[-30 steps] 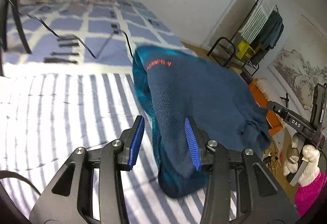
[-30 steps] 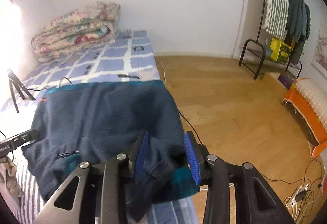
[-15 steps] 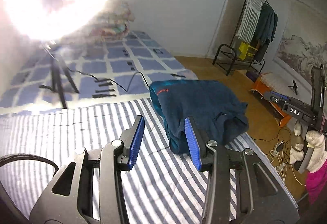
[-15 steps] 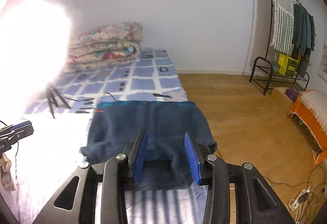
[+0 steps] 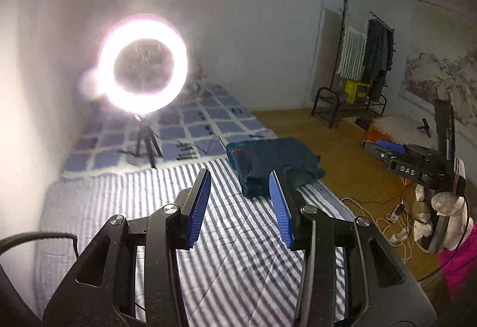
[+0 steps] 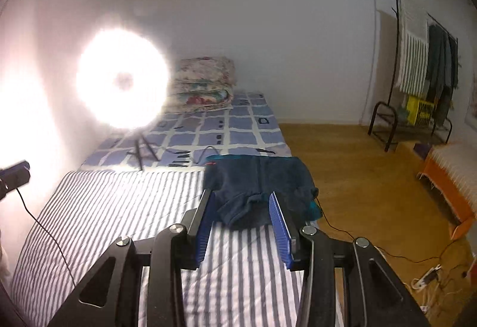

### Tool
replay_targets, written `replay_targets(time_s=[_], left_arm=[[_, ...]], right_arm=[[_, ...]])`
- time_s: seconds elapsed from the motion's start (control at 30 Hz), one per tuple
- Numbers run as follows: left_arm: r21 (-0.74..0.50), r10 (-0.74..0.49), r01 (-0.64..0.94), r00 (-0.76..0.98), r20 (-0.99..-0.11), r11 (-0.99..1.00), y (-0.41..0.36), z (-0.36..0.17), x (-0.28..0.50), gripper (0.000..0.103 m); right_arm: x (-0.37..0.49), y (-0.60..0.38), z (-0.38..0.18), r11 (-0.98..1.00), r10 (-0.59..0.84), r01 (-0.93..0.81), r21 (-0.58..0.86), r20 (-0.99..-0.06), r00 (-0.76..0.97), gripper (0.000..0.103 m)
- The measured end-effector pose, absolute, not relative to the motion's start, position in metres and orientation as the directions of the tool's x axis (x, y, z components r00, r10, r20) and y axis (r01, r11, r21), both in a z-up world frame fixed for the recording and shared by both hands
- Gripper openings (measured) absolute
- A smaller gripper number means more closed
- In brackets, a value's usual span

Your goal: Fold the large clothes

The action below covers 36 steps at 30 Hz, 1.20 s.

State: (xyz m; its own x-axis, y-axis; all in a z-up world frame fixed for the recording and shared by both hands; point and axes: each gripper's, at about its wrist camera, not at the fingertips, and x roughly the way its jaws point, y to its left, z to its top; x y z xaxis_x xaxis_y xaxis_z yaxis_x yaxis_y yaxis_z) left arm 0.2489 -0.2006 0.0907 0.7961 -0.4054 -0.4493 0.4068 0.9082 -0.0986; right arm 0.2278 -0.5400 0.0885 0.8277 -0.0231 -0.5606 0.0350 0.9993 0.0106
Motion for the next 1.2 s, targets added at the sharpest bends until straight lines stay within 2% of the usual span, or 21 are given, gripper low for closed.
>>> replay_targets(time_s=[0.1, 0.17, 0.27, 0.5, 0.73, 0.93, 1.07, 1.13, 1.2], left_arm=[[-0.074, -0.399, 0.407, 0.817, -0.417, 0.91, -0.192, 0.11, 0.202, 0.041], [-0.063, -0.4, 0.411, 0.825, -0.399, 0.91, -0.184, 0.12, 0.168, 0.041], [-0.035, -0.41, 0.429, 0.833, -0.371, 0.903, -0.175, 0.131, 0.123, 0.041], [0.0, -0.437, 0.458, 0.849, -0.296, 0.889, -0.148, 0.166, 0.028, 0.041], [0.013, -0.454, 0.469, 0.862, -0.226, 0.883, -0.115, 0.204, -0.04, 0.041], [0.04, -0.443, 0.454, 0.881, -0.164, 0.89, -0.1, 0.231, -0.077, 0.042], [0.05, -0.434, 0.448, 0.885, -0.17, 0.893, -0.102, 0.228, -0.09, 0.049], [0.047, -0.431, 0.446, 0.883, -0.185, 0.894, -0.105, 0.217, -0.09, 0.059], [0.04, -0.43, 0.447, 0.879, -0.207, 0.894, -0.107, 0.205, -0.087, 0.06]], right_arm=[[0.19, -0.52, 0.113, 0.999, 0.0, 0.019, 0.029, -0.535, 0.845, 0.042], [0.167, -0.512, 0.126, 0.998, 0.029, 0.008, 0.069, -0.513, 0.858, 0.048], [0.129, -0.497, 0.145, 0.995, 0.067, -0.019, 0.103, -0.492, 0.868, 0.048], [0.053, -0.461, 0.181, 0.995, 0.091, -0.062, 0.081, -0.45, 0.888, 0.048], [-0.016, -0.427, 0.216, 0.994, 0.106, -0.098, 0.041, -0.408, 0.907, 0.048], [-0.072, -0.411, 0.257, 0.991, 0.133, -0.134, 0.02, -0.332, 0.934, 0.051], [-0.091, -0.402, 0.266, 0.992, 0.118, -0.129, -0.017, -0.298, 0.947, 0.059], [-0.092, -0.402, 0.258, 0.991, 0.123, -0.133, -0.01, -0.312, 0.942, 0.06], [-0.09, -0.404, 0.246, 0.992, 0.122, -0.128, 0.004, -0.33, 0.936, 0.062]])
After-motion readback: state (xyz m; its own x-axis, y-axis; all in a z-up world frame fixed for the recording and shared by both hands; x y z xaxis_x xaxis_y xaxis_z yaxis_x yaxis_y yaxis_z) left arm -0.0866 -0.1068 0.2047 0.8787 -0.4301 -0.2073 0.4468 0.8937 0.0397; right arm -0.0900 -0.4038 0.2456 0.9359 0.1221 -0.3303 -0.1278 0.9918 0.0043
